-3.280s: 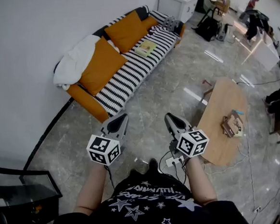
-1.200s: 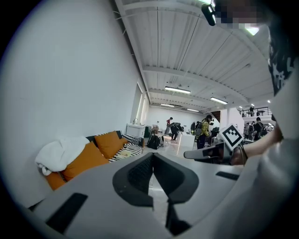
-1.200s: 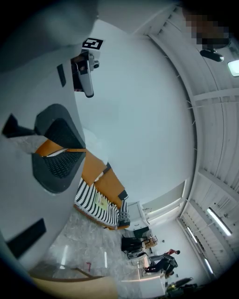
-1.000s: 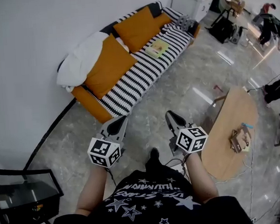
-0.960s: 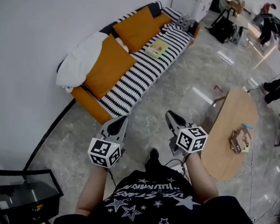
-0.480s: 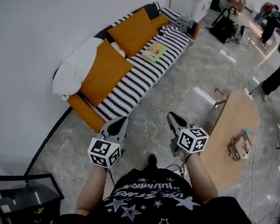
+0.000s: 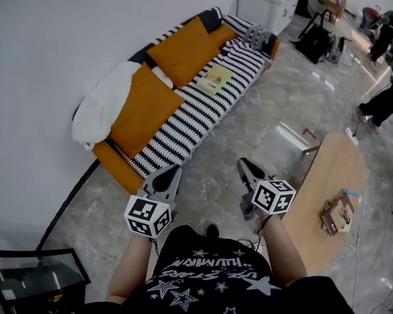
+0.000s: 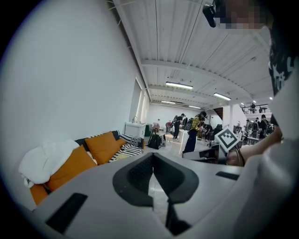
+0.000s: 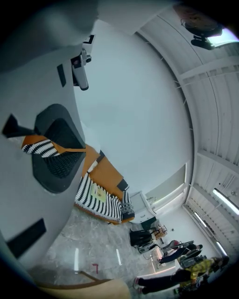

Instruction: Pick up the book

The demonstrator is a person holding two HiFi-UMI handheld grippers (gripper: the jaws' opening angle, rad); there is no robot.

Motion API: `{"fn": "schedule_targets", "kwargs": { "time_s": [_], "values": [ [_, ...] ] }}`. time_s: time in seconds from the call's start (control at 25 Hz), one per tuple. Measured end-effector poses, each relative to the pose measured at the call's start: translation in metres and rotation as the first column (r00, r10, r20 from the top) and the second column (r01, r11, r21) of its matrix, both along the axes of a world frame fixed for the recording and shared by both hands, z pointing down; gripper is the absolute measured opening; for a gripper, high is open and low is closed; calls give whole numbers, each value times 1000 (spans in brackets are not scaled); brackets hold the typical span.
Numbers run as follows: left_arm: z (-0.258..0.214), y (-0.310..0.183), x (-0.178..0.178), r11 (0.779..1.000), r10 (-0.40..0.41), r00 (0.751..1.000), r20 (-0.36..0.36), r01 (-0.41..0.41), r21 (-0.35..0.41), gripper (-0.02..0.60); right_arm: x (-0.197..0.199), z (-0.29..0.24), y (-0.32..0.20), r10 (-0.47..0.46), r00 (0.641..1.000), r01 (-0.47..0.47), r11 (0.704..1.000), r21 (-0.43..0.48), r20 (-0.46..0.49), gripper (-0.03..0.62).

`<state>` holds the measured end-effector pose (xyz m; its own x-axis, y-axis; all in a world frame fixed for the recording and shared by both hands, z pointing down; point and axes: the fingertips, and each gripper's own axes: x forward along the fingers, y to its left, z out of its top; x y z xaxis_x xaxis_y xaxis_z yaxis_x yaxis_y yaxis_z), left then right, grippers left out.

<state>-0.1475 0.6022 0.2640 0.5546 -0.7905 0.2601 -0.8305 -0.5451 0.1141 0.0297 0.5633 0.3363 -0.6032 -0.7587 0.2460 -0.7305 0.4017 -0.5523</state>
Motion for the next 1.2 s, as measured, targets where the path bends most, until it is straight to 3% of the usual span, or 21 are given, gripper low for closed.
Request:
{"fn": "schedule_targets", "kwargs": {
  "time_s": [0.36, 0.84, 1.2],
  "values": [
    [14, -19, -5, 999, -2, 1000, -3, 2, -40, 8, -6, 15, -17, 6, 1000, -6, 999, -46, 1, 37],
    [22, -104, -3, 995, 74, 997, -28, -76, -67, 8, 6, 16, -83, 99, 995, -100, 992, -80, -17, 37],
    [19, -180, -23, 989, 131, 990, -44, -134, -64, 8, -5, 7, -146, 155, 987, -158, 985, -74, -50, 37]
  ]
}}
